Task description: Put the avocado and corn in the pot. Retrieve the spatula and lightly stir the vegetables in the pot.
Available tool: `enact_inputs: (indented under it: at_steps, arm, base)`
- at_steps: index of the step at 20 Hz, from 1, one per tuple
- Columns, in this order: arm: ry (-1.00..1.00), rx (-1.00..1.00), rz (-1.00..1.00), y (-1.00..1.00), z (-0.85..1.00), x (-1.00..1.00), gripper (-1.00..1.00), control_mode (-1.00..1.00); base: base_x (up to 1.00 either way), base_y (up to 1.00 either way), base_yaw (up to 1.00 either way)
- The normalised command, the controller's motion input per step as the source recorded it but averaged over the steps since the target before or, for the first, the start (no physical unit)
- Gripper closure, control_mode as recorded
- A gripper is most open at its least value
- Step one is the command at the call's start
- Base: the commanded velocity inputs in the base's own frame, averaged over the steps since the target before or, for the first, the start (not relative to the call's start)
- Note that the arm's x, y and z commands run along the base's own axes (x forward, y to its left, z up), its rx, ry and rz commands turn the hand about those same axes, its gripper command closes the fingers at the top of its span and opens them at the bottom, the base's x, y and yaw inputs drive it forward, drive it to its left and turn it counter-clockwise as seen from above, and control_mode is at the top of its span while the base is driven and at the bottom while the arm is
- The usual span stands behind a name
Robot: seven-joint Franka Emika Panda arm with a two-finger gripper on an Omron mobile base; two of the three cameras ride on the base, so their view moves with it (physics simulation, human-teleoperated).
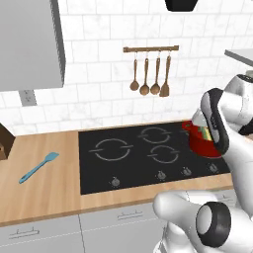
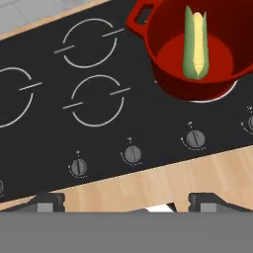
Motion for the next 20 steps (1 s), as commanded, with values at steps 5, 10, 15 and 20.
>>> enact_inputs:
  at_steps: [5, 10, 15, 20]
  arm:
    - [0.16, -0.17, 0.13, 0.83, 0.08, -0.19, -1.00, -1.00]
    - [0.02, -0.04, 0.00, 0.13, 0.00, 0.00, -1.00, -1.00]
    - [0.03, 0.00, -0.01, -0.03, -0.01, 0.00, -1.00, 1.00]
    - [0.00, 0.00, 0.00, 0.00, 0.00, 0.00, -1.00, 1.00]
  base:
    - [0.00, 0.00, 0.00]
    - [0.00, 0.00, 0.00]
    - [0.00, -0.69, -0.07]
    - [0.00, -1.00, -0.08]
